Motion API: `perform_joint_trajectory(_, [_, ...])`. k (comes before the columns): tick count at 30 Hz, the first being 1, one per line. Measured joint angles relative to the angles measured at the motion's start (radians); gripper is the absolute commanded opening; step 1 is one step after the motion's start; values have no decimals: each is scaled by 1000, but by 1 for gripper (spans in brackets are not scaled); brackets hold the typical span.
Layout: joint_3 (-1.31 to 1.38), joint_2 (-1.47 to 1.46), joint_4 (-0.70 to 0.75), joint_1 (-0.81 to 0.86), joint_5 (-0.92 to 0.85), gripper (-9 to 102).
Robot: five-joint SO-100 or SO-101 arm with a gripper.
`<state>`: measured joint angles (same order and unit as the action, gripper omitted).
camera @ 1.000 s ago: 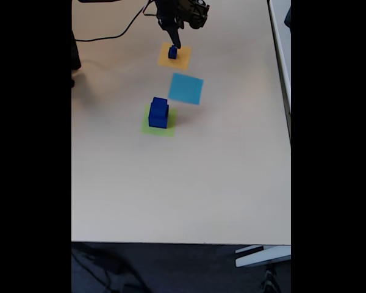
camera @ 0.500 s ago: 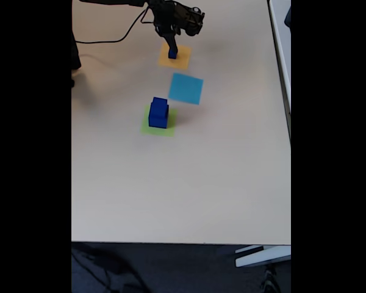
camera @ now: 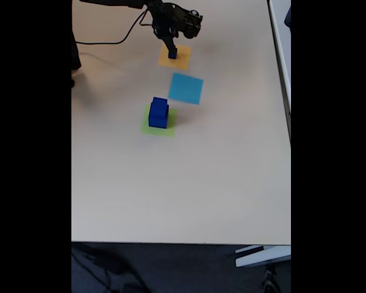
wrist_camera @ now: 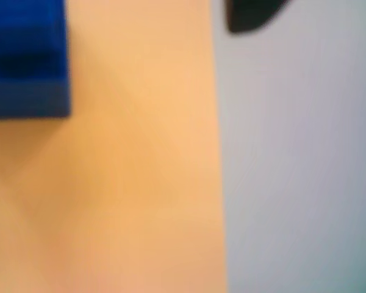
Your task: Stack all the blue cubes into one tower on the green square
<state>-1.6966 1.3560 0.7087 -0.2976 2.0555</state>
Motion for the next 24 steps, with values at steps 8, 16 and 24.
perform_joint_trajectory(8, [-5, 0, 0, 3, -11, 25])
perform_joint_trajectory(16, [-14, 2, 0, 17, -25, 25])
perform_joint_trajectory(24, [-14, 3, 0, 17, -35, 20])
